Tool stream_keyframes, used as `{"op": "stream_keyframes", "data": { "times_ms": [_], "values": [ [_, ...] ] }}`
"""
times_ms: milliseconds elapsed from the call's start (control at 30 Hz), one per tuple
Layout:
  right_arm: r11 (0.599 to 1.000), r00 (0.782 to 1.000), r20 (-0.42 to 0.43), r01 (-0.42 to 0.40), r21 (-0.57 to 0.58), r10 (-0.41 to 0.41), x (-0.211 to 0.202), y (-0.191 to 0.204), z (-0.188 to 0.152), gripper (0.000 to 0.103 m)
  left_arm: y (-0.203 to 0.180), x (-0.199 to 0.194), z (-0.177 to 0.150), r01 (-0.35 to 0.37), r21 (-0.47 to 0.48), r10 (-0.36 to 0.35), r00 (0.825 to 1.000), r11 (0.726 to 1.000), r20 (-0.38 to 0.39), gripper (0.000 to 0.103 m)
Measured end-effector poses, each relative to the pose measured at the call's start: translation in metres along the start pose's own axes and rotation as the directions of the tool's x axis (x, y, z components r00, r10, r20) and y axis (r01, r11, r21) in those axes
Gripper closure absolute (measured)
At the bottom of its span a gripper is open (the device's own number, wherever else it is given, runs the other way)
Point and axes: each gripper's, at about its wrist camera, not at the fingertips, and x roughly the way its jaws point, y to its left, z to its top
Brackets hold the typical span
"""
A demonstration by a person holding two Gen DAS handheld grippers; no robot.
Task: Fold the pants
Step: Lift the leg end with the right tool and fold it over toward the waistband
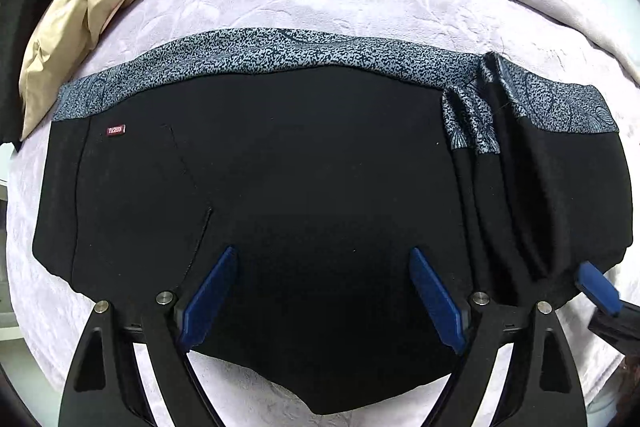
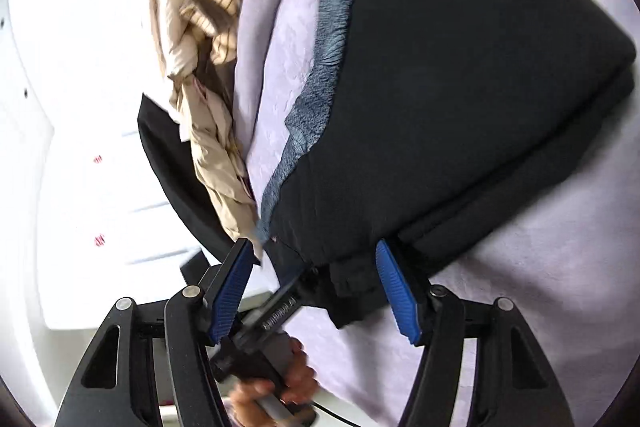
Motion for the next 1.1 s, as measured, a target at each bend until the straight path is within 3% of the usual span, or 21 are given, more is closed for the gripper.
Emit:
{"op": "stream_keyframes", "data": {
  "times_ms": [33, 100, 233, 267, 300, 367, 433, 667, 733, 767, 800, 833, 900, 967, 1033, 1100],
  "values": [
    [0.999, 1.000, 0.002, 0.028, 0.022, -0.028, 0.001, -0.006, 0.000, 0.040, -0.001, 0.000, -0.001, -0.001, -0.003, 0.001, 1.000, 1.000, -0.002, 0.014],
    [0.996, 0.998, 0.002, 0.058, 0.061, -0.059, -0.003, -0.015, 0.002, 0.058, -0.003, 0.001, -0.002, -0.006, -0.007, 0.006, 1.000, 1.000, -0.004, 0.014],
    [0.994, 0.998, 0.016, 0.058, 0.090, -0.059, 0.005, -0.020, 0.008, 0.073, -0.003, 0.002, -0.003, -0.003, -0.004, 0.003, 1.000, 1.000, -0.004, 0.014],
    [0.995, 0.998, 0.020, 0.061, 0.077, -0.063, 0.008, -0.018, 0.009, 0.094, 0.004, 0.002, 0.000, -0.002, -0.007, 0.002, 1.000, 1.000, -0.007, 0.014],
    [0.996, 0.998, 0.021, 0.057, 0.066, -0.058, 0.009, -0.013, 0.010, 0.097, 0.007, -0.001, 0.000, -0.005, -0.014, 0.005, 1.000, 1.000, -0.005, 0.014],
    [1.000, 0.999, 0.027, 0.018, 0.008, -0.018, 0.006, 0.005, 0.007, 0.098, 0.014, -0.012, -0.002, -0.004, -0.029, 0.004, 1.000, 1.000, 0.014, 0.014],
    [0.997, 0.999, 0.008, 0.039, -0.063, -0.039, 0.005, 0.018, -0.002, 0.098, 0.020, -0.019, -0.005, -0.004, -0.037, 0.005, 1.000, 0.999, 0.027, 0.014],
    [0.994, 0.989, -0.107, 0.106, 0.003, -0.105, 0.044, -0.011, -0.016, 0.097, 0.019, -0.018, 0.001, -0.028, -0.023, 0.028, 1.000, 0.999, 0.007, 0.014],
    [0.987, 0.962, -0.234, 0.119, -0.107, -0.141, 0.045, 0.011, -0.014, 0.084, 0.014, -0.027, 0.003, -0.009, -0.020, 0.010, 1.000, 1.000, 0.020, 0.014],
    [0.977, 0.945, -0.285, 0.113, -0.179, -0.162, 0.041, 0.025, -0.015, 0.065, 0.010, -0.032, 0.005, 0.005, -0.015, -0.005, 1.000, 1.000, 0.023, 0.014],
    [0.961, 0.934, -0.310, 0.094, -0.261, -0.176, 0.033, 0.042, -0.016, 0.057, 0.005, -0.037, 0.007, 0.015, -0.006, -0.015, 0.999, 1.000, 0.028, 0.014],
    [0.931, 0.930, -0.314, 0.069, -0.359, -0.189, 0.017, 0.061, -0.013, 0.056, -0.001, -0.043, 0.010, 0.023, 0.004, -0.023, 0.999, 1.000, 0.037, 0.014],
    [0.890, 0.945, -0.254, 0.072, -0.449, -0.205, -0.013, 0.083, 0.005, 0.056, -0.014, -0.053, 0.016, 0.042, 0.033, -0.044, 0.997, 0.999, 0.057, 0.014],
    [0.867, 0.970, -0.114, 0.135, -0.480, -0.214, -0.048, 0.090, 0.041, 0.055, -0.032, -0.060, 0.024, 0.068, 0.071, -0.073, 0.995, 0.995, 0.067, 0.014],
    [0.858, 0.963, 0.008, 0.245, -0.451, -0.270, -0.068, 0.079, 0.080, 0.054, -0.056, -0.062, 0.036, 0.091, 0.121, -0.100, 0.992, 0.989, 0.073, 0.014],
    [0.854, 0.939, 0.036, 0.326, -0.404, -0.342, -0.067, 0.057, 0.113, 0.053, -0.083, -0.064, 0.046, 0.106, 0.164, -0.121, 0.989, 0.981, 0.084, 0.014]
  ]
}}
